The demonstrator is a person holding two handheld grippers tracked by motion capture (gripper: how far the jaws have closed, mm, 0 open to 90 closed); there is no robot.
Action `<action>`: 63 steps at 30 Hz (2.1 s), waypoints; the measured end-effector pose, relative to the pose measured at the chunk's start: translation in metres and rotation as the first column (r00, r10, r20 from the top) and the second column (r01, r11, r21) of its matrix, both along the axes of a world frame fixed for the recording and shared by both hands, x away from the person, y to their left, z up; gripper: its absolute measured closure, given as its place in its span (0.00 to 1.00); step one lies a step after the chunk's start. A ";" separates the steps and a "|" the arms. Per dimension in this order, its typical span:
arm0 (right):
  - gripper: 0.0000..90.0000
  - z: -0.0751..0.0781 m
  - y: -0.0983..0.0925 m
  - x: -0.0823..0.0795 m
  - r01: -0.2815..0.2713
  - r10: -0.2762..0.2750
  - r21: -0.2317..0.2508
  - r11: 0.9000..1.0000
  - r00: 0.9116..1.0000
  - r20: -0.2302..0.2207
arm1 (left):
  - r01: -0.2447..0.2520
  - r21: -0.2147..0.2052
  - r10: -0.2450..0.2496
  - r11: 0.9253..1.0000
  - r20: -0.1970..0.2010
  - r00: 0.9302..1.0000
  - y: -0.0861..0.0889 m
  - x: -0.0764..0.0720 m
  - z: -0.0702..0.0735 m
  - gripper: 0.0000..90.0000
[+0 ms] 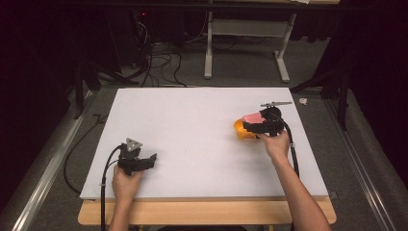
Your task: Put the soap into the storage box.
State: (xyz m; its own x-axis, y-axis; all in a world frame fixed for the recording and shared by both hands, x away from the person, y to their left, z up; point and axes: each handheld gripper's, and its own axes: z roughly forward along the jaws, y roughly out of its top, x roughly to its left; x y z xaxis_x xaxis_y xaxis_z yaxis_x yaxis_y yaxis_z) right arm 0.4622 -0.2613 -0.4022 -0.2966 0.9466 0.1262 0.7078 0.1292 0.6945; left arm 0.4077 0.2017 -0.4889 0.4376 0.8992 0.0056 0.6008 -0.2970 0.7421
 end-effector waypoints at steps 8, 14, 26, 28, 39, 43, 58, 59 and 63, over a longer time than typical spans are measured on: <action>0.15 -0.006 0.001 0.010 0.013 -0.013 -0.008 1.000 0.999 -0.032 | 0.001 0.003 -0.001 1.000 0.002 1.000 0.000 0.000 0.000 0.23; 0.15 -0.012 0.003 0.015 0.029 -0.030 -0.010 1.000 0.998 -0.053 | 0.000 0.004 0.000 1.000 0.003 1.000 0.000 -0.001 0.000 0.23; 0.15 -0.018 0.003 0.019 0.060 -0.061 -0.018 0.998 0.996 -0.066 | -0.001 0.008 0.001 1.000 0.009 1.000 -0.001 -0.001 0.000 0.23; 0.15 -0.019 0.004 0.020 0.062 -0.063 -0.020 0.998 0.996 -0.068 | -0.001 0.008 0.001 1.000 0.009 1.000 -0.001 -0.001 0.000 0.23; 0.15 -0.022 0.007 0.019 0.072 -0.074 -0.026 0.997 0.994 -0.080 | -0.001 0.008 0.001 1.000 0.009 1.000 -0.001 -0.001 0.000 0.23; 0.15 -0.023 0.008 0.019 0.074 -0.076 -0.030 0.997 0.994 -0.083 | -0.001 0.009 0.001 1.000 0.010 1.000 -0.001 -0.001 0.000 0.23; 0.15 -0.026 0.009 0.020 0.095 -0.095 0.000 0.995 0.989 -0.117 | -0.001 0.009 0.001 1.000 0.010 1.000 -0.001 -0.001 0.000 0.23; 0.15 -0.026 0.008 0.020 0.095 -0.094 0.004 0.995 0.988 -0.122 | -0.001 0.009 0.001 1.000 0.010 1.000 -0.001 -0.001 0.000 0.23; 0.15 -0.027 0.007 0.021 0.095 -0.092 0.013 0.995 0.988 -0.126 | -0.001 0.009 0.001 1.000 0.009 1.000 -0.001 -0.001 0.000 0.23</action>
State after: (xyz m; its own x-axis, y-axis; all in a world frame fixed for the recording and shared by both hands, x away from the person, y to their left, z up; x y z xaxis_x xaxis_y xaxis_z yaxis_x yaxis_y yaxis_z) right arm 0.4837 -0.2545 -0.4290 -0.1875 0.9665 0.1751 0.7978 0.0458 0.6012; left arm 0.4068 0.2007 -0.4890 0.4363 0.8996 0.0175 0.5942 -0.3027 0.7452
